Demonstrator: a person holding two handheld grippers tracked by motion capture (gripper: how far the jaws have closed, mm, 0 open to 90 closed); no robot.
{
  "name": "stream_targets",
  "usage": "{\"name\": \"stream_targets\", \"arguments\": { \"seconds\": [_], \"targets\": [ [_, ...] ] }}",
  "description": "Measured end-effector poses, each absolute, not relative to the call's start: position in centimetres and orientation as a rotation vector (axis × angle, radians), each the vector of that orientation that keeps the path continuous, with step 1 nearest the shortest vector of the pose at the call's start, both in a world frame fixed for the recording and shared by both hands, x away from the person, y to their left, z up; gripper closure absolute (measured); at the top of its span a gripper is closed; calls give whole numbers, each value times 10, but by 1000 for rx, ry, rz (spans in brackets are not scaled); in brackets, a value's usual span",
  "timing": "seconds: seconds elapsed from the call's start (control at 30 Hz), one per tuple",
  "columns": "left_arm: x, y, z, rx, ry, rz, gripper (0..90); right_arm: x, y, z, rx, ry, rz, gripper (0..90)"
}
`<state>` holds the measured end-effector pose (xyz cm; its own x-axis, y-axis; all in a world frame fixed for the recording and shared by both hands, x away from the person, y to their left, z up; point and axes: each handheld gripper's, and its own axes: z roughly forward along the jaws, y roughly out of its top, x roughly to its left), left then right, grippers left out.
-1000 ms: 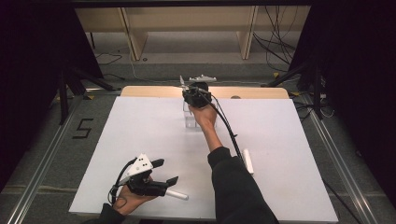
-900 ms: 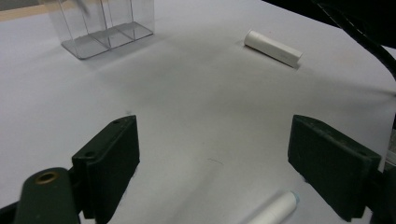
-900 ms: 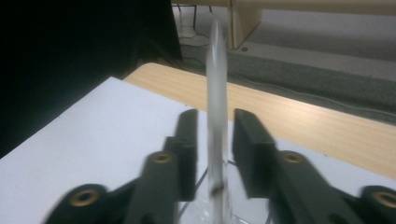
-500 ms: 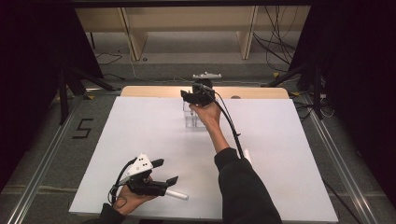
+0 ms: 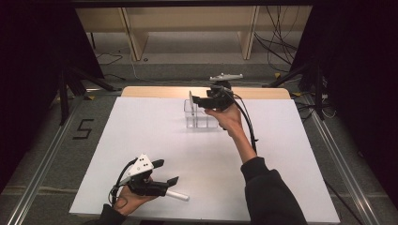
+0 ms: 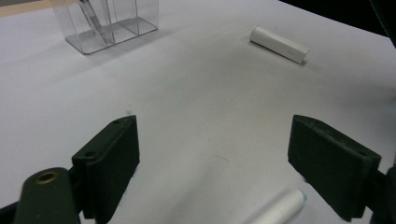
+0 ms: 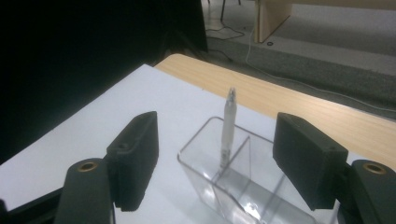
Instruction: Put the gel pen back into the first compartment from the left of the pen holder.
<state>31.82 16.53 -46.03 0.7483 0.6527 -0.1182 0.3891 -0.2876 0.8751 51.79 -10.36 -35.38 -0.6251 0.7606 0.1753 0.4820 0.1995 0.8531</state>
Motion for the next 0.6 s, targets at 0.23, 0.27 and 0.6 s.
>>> {"name": "stream_targets", "arguments": {
  "seconds": [0.23,0.27,0.6],
  "targets": [
    [319,166,-461,1914,806,320,162,494,-129,-349,1179,2217,1341,312],
    [319,166,-461,1913,806,320,162,490,-132,-349,1182,2221,1334,309],
    [319,168,-461,1912,812,323,162,464,-158,-359,1192,2214,1314,306]
  ]
}}
